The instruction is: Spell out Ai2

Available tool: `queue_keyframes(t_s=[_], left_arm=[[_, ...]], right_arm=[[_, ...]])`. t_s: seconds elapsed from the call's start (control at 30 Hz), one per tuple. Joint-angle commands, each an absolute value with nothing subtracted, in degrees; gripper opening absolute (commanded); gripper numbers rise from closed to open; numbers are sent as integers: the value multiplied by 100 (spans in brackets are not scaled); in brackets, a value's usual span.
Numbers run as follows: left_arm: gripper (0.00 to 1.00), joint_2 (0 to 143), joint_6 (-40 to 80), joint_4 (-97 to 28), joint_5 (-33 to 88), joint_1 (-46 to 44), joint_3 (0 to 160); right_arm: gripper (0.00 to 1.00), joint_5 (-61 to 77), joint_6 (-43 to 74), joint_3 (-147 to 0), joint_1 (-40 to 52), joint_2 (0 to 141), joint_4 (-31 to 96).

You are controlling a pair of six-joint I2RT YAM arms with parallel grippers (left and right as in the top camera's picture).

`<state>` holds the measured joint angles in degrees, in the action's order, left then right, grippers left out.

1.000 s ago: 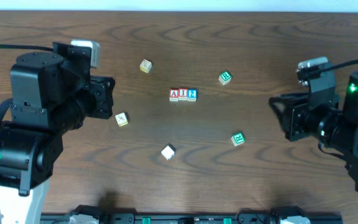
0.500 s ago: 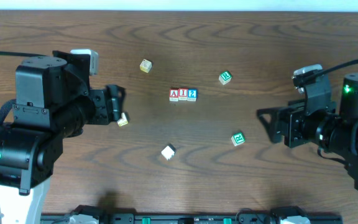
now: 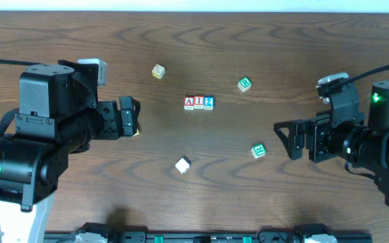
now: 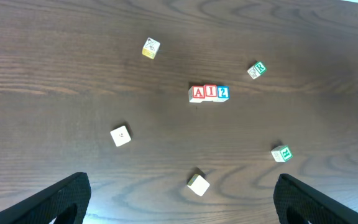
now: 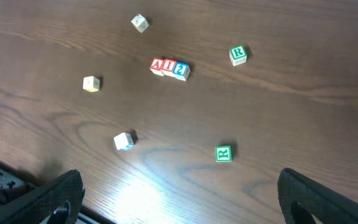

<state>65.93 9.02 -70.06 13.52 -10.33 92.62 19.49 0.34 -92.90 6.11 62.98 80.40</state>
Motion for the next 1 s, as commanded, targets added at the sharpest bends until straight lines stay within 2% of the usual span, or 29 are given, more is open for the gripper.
queue_keyframes(t_s=[0.0, 0.13, 0.3, 0.43, 0.63, 0.97], left_arm=[[95, 6589, 921, -7008, 1339, -1031, 9306], [95, 6558, 919, -7008, 1334, -1031, 9306], [95, 5931, 458, -7336, 237, -1002, 9286], [95, 5153, -86, -6958, -217, -827, 8746], [95, 3756, -1190, -6038, -189, -71, 6657], [95, 1780, -1245, -4355, 73, 421, 3052]], right_arm=[[99, 1988, 34, -9290, 620, 6300, 8062], [99, 1990, 34, -9290, 620, 6300, 8062], [99, 1988, 34, -9290, 620, 6300, 8062], [99, 1988, 34, -9290, 620, 6300, 8062], [99, 1988, 34, -9290, 620, 6300, 8062], [99, 1988, 34, -9290, 620, 6300, 8062]])
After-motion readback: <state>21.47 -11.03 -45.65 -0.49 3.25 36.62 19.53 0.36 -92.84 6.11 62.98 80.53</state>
